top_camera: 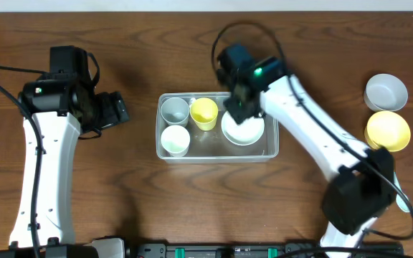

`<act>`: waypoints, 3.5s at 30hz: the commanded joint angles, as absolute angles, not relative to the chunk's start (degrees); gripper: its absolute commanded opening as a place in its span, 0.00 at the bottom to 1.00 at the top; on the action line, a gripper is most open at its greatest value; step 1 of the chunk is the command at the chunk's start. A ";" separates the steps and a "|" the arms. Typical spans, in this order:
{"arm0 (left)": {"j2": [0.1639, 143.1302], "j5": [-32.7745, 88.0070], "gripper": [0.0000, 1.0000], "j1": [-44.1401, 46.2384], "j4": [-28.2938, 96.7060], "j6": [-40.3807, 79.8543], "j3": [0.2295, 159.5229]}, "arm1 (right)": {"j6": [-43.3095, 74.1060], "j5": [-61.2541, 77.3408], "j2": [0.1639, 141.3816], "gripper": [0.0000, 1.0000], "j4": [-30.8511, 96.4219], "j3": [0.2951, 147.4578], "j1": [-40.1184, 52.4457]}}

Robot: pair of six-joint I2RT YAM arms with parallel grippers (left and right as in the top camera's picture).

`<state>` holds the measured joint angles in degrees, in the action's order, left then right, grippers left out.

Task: Pack container
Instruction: 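Move the right gripper back toward the yellow bowl, then grasp the yellow bowl rim with the right gripper, then carry the yellow bowl onto the white saucer and release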

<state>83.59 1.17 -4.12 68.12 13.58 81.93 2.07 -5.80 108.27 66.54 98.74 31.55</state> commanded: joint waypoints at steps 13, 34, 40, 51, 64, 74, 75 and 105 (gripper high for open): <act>83.70 1.04 0.98 -4.43 68.34 14.24 81.43 | 12.38 -3.84 93.56 0.92 76.69 104.57 -11.53; 83.70 1.04 0.98 -4.43 68.53 14.24 81.43 | 8.01 -4.49 116.29 0.93 64.25 87.83 -20.84; 83.70 1.04 0.98 -4.43 68.55 14.24 81.43 | 8.05 -4.51 117.82 0.86 64.03 87.83 -20.84; 83.70 1.04 0.98 -4.45 68.99 14.24 81.43 | 8.01 -4.49 117.99 0.82 60.73 84.86 -20.84; 83.70 1.04 0.98 -4.45 69.01 14.24 81.43 | 7.60 -4.47 118.02 0.74 57.39 81.65 -20.84; 83.70 1.04 0.98 -4.45 68.99 14.24 81.43 | 7.62 -4.47 118.02 0.33 57.34 81.65 -20.84; 83.70 1.04 0.98 -4.45 68.99 14.24 81.43 | 7.62 -4.47 118.02 0.29 57.36 81.65 -20.84; 83.70 1.04 0.98 -4.43 68.99 14.24 81.43 | 5.02 -3.53 111.02 0.01 66.70 93.45 -12.84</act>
